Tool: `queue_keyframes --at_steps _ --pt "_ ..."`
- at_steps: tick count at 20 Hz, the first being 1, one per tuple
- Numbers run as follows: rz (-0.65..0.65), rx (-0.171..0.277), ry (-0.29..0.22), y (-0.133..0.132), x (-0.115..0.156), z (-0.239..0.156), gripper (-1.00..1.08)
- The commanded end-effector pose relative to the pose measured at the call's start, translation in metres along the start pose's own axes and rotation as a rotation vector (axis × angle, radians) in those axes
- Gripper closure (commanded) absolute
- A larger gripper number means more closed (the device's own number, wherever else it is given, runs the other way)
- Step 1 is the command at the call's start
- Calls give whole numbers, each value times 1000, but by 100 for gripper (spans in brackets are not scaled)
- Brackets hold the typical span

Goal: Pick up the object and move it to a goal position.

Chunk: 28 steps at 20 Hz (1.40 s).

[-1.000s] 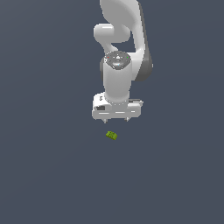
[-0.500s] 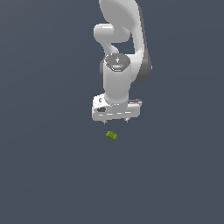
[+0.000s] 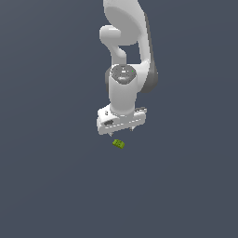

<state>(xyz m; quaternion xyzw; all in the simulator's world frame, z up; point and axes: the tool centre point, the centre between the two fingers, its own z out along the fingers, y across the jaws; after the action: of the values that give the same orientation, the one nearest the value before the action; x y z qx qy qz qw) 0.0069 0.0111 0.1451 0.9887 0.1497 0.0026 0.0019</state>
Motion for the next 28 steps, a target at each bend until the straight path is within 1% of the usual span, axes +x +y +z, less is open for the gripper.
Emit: queue_keyframes --at_steps 1,19,24,28 --pt "-68 -2 -3 2 -1 8 -92" --pt "-582 -1 -9 10 -8 62 -92" --pt "-689 2 -7 11 -10 72 -92" --pt "-747 4 -5 11 -11 78 -92"
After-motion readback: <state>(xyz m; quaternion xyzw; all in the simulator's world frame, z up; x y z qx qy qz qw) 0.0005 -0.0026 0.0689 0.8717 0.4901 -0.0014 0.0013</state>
